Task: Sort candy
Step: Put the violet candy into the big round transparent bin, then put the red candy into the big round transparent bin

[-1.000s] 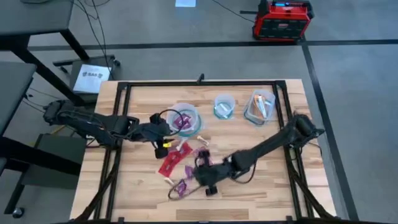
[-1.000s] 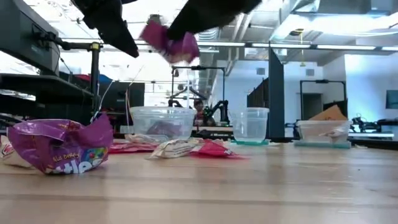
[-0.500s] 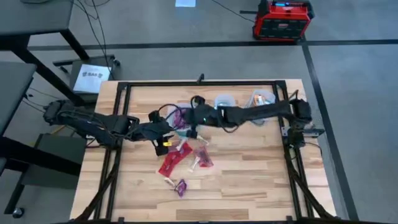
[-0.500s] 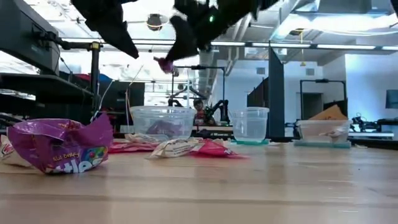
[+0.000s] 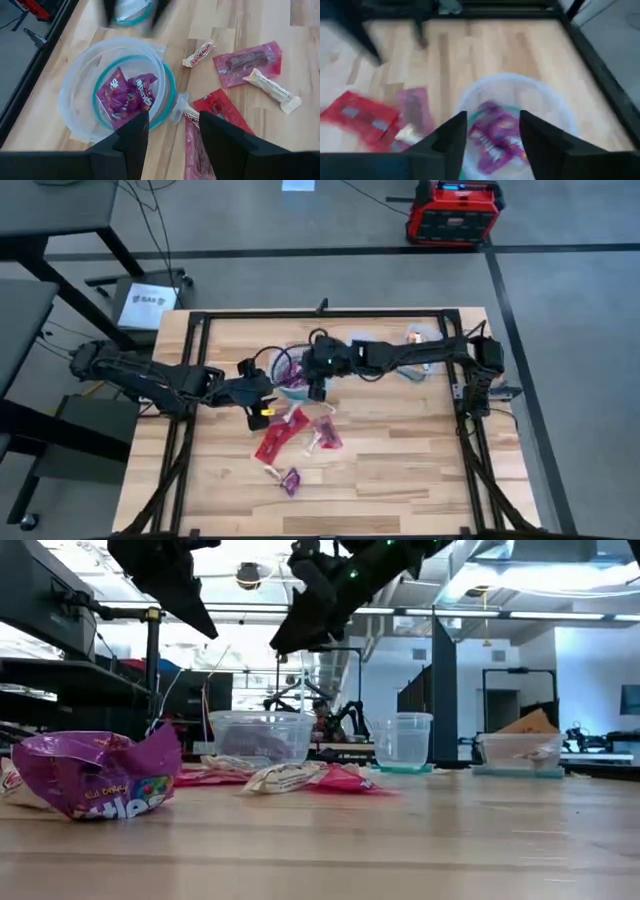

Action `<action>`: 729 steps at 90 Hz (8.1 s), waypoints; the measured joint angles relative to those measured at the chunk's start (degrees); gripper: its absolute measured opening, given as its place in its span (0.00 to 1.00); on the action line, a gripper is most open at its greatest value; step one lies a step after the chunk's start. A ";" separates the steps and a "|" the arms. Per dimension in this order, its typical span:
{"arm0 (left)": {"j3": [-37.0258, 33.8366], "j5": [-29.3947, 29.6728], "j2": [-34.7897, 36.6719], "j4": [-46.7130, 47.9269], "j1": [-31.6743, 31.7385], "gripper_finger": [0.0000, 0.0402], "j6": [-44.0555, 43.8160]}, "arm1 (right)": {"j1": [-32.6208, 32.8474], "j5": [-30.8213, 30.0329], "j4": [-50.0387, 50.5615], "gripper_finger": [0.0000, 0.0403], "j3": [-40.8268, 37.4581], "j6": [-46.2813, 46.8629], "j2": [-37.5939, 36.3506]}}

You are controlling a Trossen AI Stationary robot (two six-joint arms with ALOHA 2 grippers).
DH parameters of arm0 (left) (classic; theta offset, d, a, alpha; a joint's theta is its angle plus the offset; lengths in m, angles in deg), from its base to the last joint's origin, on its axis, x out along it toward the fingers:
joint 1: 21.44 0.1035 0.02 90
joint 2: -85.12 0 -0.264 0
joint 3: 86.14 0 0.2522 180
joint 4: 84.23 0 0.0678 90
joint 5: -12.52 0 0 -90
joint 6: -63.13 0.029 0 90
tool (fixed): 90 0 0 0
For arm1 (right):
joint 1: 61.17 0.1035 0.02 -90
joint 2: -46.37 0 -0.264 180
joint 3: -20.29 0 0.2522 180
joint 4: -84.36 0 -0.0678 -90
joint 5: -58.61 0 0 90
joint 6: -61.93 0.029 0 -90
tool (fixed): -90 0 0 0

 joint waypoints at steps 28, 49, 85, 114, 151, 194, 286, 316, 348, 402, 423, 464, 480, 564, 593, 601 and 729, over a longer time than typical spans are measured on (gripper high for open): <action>0.00 -0.07 0.00 2.91 0.02 0.40 0.93 | 16.36 2.44 -11.17 0.49 -6.87 1.42 0.14; 0.00 -0.05 -0.02 2.82 0.02 0.40 1.22 | 24.34 1.75 -27.24 0.48 -9.89 -4.45 7.48; 0.00 -0.06 -0.02 2.87 -0.17 0.40 -1.86 | 25.38 -0.28 -31.42 0.48 1.08 -8.31 23.27; 0.00 -0.34 -0.02 2.85 -0.17 0.40 -2.85 | 25.51 -0.13 -22.12 0.22 5.38 -7.83 27.26; 0.00 -0.33 -0.02 2.82 -0.17 0.40 -2.76 | 22.24 -8.64 -2.41 0.00 5.30 -14.96 10.79; 0.00 -0.34 -0.02 2.65 -0.17 0.40 -3.15 | -6.61 0.63 -14.33 0.04 -4.45 4.32 2.47; 0.00 -1.99 -2.04 3.58 -0.08 0.40 -7.62 | 7.82 2.81 -14.10 0.49 -37.92 14.29 -32.86; -0.02 -4.17 -7.33 -1.26 -0.02 0.40 -7.81 | 10.82 2.80 -39.59 0.48 -46.15 22.24 -24.41; -2.70 -4.42 -7.78 -2.99 -0.02 0.40 -8.80 | 10.32 3.02 -45.54 0.48 -46.17 18.48 -21.49; -18.05 -3.55 3.58 -27.21 -0.02 0.40 -8.11 | 8.08 1.50 -45.91 0.48 -46.17 17.87 -21.49; -18.05 -1.14 4.26 -35.14 -1.28 0.40 -8.13 | 5.63 1.36 -49.68 0.48 -46.11 17.94 -21.49; -17.92 1.86 1.85 -35.15 -3.73 0.40 -4.31 | 10.61 4.32 -37.58 0.48 -39.65 18.00 -7.77; -18.01 6.29 1.83 -34.69 -6.08 0.40 -3.07 | 14.09 -0.68 -25.30 0.48 -34.85 18.36 -6.33; -17.99 6.25 1.86 -31.94 -6.03 0.40 -3.07 | 16.13 -9.16 -11.65 0.00 -22.61 18.39 3.75; -17.99 6.25 1.86 -32.21 -6.03 0.40 -3.07 | 10.21 -13.42 -2.80 0.00 -16.22 7.58 -7.75; -17.99 6.25 1.86 -32.17 -6.03 0.40 -3.11 | 7.51 -11.65 -2.96 0.00 -15.81 9.99 -9.01; -17.99 5.71 1.85 -31.95 -6.23 0.40 -3.26 | 12.48 -11.60 3.45 0.00 -11.60 14.93 -3.08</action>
